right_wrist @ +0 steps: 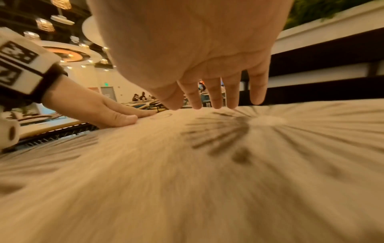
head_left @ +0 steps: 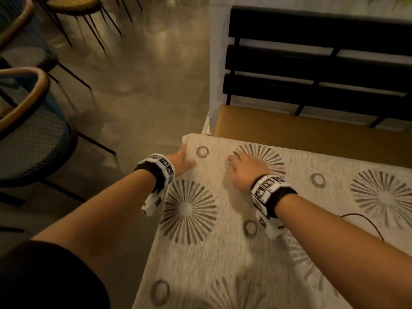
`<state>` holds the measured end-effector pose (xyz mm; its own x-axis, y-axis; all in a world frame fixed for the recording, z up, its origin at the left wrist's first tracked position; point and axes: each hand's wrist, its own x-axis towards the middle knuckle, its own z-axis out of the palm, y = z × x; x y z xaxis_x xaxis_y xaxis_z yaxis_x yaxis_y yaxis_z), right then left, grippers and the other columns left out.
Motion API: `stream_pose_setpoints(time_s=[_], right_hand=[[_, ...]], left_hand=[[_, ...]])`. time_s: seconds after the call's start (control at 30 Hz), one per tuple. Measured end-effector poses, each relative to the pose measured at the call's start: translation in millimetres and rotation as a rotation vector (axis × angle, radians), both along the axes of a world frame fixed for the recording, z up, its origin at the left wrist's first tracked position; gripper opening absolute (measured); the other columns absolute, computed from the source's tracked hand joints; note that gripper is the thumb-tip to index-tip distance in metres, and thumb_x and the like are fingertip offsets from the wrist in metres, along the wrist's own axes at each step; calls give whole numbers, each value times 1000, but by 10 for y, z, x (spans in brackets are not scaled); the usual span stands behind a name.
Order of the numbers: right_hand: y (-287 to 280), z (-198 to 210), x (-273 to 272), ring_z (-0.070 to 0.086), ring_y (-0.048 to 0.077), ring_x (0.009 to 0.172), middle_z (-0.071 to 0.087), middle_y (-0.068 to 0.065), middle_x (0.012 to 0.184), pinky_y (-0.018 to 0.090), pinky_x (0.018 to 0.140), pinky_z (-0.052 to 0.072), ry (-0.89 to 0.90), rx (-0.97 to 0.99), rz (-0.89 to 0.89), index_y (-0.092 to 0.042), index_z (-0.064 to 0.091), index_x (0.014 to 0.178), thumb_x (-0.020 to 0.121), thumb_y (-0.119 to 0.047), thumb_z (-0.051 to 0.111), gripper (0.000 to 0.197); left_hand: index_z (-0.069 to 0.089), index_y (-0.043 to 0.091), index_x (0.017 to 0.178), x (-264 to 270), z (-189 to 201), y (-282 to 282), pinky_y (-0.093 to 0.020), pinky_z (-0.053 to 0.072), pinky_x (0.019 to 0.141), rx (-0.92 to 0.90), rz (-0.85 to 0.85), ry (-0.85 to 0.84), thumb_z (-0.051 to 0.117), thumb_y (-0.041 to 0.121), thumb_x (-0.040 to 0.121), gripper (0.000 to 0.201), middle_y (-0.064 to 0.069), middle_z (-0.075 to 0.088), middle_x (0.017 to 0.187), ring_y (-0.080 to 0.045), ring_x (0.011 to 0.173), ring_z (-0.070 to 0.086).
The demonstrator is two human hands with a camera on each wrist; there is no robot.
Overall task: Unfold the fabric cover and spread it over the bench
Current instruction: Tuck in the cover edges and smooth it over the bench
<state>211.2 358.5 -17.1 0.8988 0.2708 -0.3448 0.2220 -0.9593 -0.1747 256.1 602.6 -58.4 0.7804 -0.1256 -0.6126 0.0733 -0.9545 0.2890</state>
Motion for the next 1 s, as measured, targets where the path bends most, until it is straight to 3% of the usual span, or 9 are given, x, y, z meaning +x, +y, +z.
stream_pose_setpoints(time_s=[0.07, 0.13, 0.23, 0.37, 0.53, 0.63, 0.73, 0.87, 1.0], right_hand=[[-243, -60, -261, 22, 31, 142, 19, 7, 158, 49, 114, 26, 68, -8, -46, -21, 26, 148, 96, -38, 29, 54], [-444, -105, -536, 14, 30, 145, 11, 7, 160, 48, 115, 25, 91, -18, -80, -20, 20, 150, 97, -37, 29, 56], [-654, -96, -956, 8, 29, 147, 5, 8, 161, 48, 116, 22, 135, -10, -95, -19, 17, 151, 96, -34, 32, 58], [-842, -81, -1644, 7, 28, 148, 4, 9, 161, 47, 117, 19, 133, 13, -83, -21, 17, 150, 96, -30, 34, 58], [-1067, -41, -2467, 5, 28, 148, 3, 8, 161, 46, 118, 14, 151, 58, -34, -24, 17, 150, 97, -33, 33, 56], [-1201, -7, -3012, 5, 28, 148, 4, 9, 161, 45, 119, 13, 130, 109, -15, -23, 19, 150, 97, -36, 34, 56], [-1292, -47, -3549, 3, 27, 148, 3, 8, 161, 45, 120, 11, 112, 120, 25, -24, 15, 151, 97, -39, 31, 59], [-1237, -192, -4013, -5, 25, 149, -6, 6, 162, 45, 119, 0, 111, 82, 55, -27, 6, 152, 99, -42, 21, 58], [-1221, -334, -4161, -19, 22, 146, -23, 1, 158, 47, 117, -11, 125, 1, 61, -31, -8, 151, 98, -52, 13, 61]], left_hand=[[0, 18, 154, -41, 40, 13, -44, 26, 113, 63, 119, 49, 32, 61, 95, 80, -12, 19, 159, -34, 141, 29], [8, 12, 153, -169, 159, -72, -44, 29, 111, 109, 131, -69, 41, 46, 97, 73, -15, 25, 157, -36, 139, 32], [13, 9, 152, -623, 571, -368, -42, 24, 115, 88, -27, -252, 48, 29, 97, 68, -15, 19, 158, -34, 143, 22], [29, 15, 149, -1746, 885, -818, -39, 27, 112, -71, -126, -298, 43, 35, 99, 56, -11, 29, 155, -29, 141, 29], [13, 27, 153, -3209, 631, -1392, -48, 11, 118, 79, -163, -247, 30, 52, 98, 63, -6, 6, 162, -31, 148, 3], [6, 30, 153, -3915, 485, -1664, -49, 4, 118, 101, -98, -242, 25, 57, 97, 65, -4, -2, 162, -31, 148, -5], [1, 36, 152, -4569, 376, -1886, -51, -3, 118, 115, -176, -255, 18, 60, 96, 64, -1, -10, 162, -30, 147, -13], [-2, 35, 152, -5043, 165, -2072, -49, -14, 116, 120, -237, -280, 8, 61, 94, 65, 3, -20, 158, -24, 145, -24], [-8, 34, 151, -5155, -21, -1994, -45, -11, 118, 102, -224, -300, -1, 62, 90, 67, 7, -24, 153, -20, 145, -22]])
